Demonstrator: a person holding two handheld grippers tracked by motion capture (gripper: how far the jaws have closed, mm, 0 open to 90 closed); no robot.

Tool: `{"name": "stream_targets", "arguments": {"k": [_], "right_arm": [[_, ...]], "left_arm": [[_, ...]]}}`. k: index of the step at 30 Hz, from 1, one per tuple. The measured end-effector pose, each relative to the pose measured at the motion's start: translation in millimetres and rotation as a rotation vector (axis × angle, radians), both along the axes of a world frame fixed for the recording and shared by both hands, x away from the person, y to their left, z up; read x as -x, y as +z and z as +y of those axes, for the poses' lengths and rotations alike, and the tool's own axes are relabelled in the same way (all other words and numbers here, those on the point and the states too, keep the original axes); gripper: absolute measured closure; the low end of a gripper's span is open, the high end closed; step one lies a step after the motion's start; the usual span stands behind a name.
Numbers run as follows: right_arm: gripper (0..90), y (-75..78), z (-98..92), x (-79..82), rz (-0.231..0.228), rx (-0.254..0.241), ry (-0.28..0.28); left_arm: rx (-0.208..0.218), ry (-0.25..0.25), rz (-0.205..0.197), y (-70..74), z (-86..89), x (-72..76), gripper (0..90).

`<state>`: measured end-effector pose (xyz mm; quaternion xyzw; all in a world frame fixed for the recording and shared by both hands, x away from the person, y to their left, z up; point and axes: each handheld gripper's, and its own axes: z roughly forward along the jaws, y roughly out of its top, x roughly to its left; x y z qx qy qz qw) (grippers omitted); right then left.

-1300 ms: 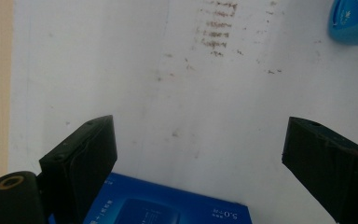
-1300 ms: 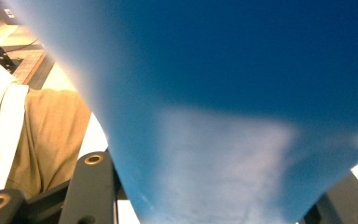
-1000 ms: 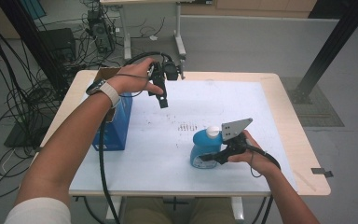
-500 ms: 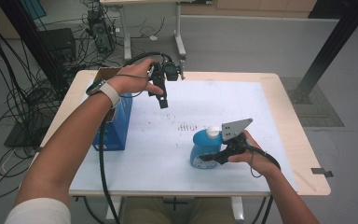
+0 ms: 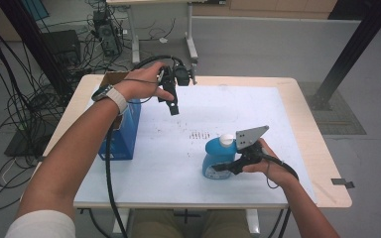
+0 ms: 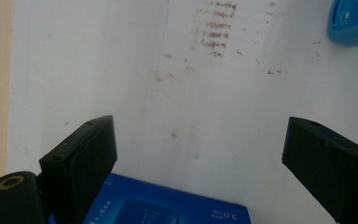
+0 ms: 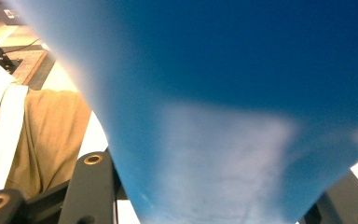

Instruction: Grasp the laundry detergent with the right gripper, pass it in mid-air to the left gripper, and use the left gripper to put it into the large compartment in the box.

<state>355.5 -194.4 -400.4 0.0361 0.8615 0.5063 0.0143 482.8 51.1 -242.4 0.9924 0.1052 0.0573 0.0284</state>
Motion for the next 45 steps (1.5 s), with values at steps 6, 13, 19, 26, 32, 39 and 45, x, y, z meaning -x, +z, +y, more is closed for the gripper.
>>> {"name": "stream_targets", "arguments": {"k": [6,13,19,26,32,39,45], "right_arm": [[43.7,-0.3,-0.1,0.1,0.0,-0.003,-0.001],[43.6,-0.5,-0.3,0.3,-0.001,-0.004,-0.002],[43.6,-0.4,-0.3,0.2,-0.002,-0.004,-0.002],[43.6,-0.4,-0.2,0.1,-0.003,-0.004,-0.001],[43.5,-0.7,-0.3,0.6,0.0,-0.009,-0.005],[43.6,-1.3,-0.5,0.7,0.0,-0.013,-0.007],[43.6,-1.8,-0.9,0.8,-0.001,-0.018,-0.006]], "left_arm": [[-0.003,0.001,0.0,-0.1,0.1,0.1,10.3],[-0.001,0.001,-0.001,0.2,0.2,0.2,10.1],[0.003,0.002,-0.002,0.1,0.8,0.2,10.0],[0.002,0.002,-0.002,0.8,0.8,0.5,10.0],[0.003,0.002,-0.004,1.2,0.6,0.8,10.0],[0.003,0.005,-0.004,1.2,1.6,0.9,10.0],[0.004,0.005,-0.005,1.2,1.5,1.1,10.1]]}}
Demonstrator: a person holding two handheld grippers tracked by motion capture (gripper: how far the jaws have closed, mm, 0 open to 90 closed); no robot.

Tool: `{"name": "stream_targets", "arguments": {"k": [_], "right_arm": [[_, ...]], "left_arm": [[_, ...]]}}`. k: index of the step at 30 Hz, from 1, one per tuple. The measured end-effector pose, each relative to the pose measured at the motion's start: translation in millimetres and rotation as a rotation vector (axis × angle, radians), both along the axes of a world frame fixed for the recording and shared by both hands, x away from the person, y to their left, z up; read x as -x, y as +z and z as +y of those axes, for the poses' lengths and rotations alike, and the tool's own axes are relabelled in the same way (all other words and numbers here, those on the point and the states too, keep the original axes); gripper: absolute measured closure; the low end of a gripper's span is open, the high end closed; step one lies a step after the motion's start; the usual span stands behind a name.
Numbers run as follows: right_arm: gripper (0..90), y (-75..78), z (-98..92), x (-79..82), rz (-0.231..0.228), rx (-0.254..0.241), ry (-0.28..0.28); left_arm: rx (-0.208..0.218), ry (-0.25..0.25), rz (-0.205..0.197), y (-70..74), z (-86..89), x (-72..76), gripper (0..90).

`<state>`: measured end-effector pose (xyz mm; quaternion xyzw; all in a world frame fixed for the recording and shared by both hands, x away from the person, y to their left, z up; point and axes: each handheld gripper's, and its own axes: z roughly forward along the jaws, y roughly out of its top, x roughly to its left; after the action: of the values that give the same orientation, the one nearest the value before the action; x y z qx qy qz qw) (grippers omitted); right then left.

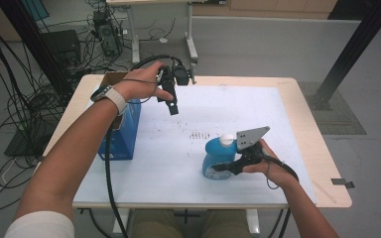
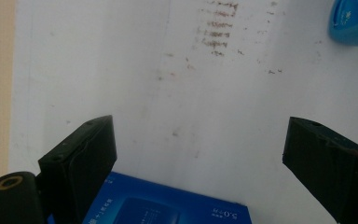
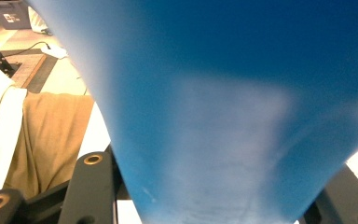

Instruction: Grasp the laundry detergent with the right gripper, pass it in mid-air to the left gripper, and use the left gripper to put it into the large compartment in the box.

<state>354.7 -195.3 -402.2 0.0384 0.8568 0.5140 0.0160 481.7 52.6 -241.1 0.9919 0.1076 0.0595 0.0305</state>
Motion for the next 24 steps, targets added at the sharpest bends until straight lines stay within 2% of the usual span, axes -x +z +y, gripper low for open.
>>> {"name": "stream_targets", "arguments": {"k": [24], "right_arm": [[43.8,1.5,1.2,1.7,0.002,0.013,-0.016]], "left_arm": [[-0.002,0.0,0.004,-1.7,-0.4,1.4,10.2]]}}
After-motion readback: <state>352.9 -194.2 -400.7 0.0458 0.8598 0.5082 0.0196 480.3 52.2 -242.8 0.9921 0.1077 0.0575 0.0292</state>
